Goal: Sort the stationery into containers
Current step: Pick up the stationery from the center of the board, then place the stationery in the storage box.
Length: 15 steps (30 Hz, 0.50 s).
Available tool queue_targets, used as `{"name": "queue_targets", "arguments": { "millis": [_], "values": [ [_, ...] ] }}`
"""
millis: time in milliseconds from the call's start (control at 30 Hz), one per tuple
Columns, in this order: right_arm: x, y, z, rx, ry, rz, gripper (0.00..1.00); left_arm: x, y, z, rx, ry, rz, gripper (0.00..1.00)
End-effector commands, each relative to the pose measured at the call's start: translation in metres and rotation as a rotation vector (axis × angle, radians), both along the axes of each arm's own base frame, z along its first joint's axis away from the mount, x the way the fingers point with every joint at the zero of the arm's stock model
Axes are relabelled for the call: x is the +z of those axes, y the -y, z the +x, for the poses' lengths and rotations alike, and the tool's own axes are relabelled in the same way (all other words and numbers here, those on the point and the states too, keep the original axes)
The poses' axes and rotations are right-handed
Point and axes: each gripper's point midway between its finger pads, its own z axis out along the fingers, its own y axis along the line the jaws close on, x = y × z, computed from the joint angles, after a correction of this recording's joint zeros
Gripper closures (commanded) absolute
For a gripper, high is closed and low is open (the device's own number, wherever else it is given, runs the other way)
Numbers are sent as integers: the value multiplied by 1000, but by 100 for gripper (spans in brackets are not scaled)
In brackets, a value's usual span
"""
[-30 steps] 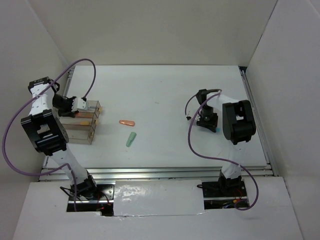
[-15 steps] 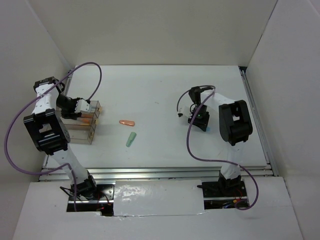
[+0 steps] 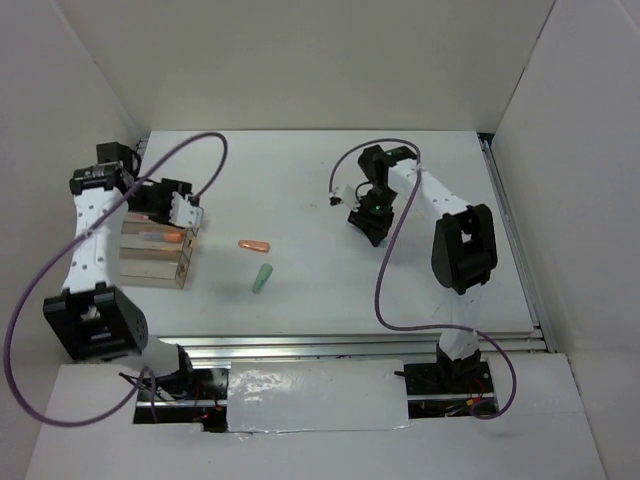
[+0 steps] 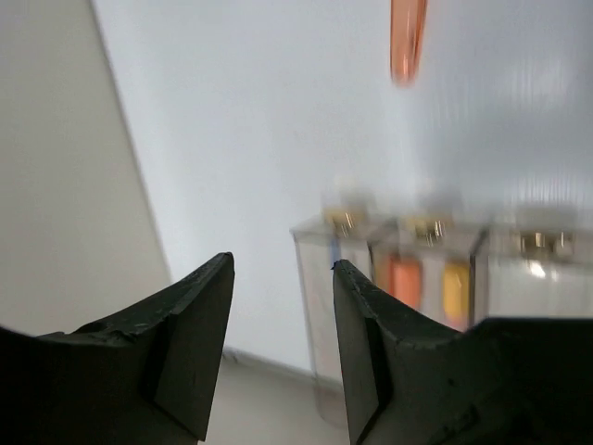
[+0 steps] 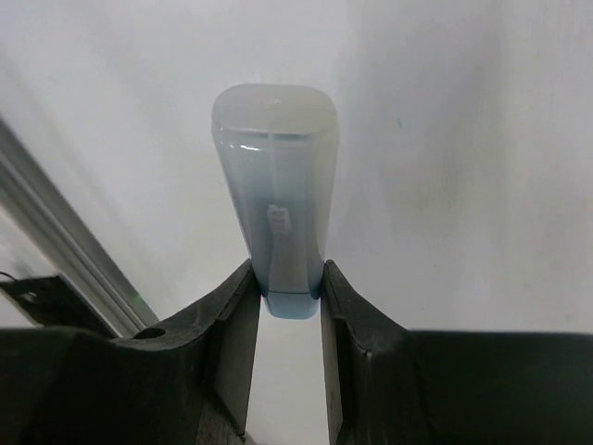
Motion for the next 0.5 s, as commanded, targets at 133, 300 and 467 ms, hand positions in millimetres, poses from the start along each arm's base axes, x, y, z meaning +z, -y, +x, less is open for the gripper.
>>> {"name": "queue_targets", "arguments": {
  "millis": [133, 300, 467],
  "values": [
    [38, -86, -59, -15, -266, 256, 100, 42, 133, -50, -298, 217, -261, 40],
    [46, -127, -85, -19, -408, 374, 100, 45, 193, -85, -465, 258, -290, 44],
    [64, -162, -101, -51, -557, 521, 100, 21, 220, -103, -555, 233, -214, 45]
  ]
}}
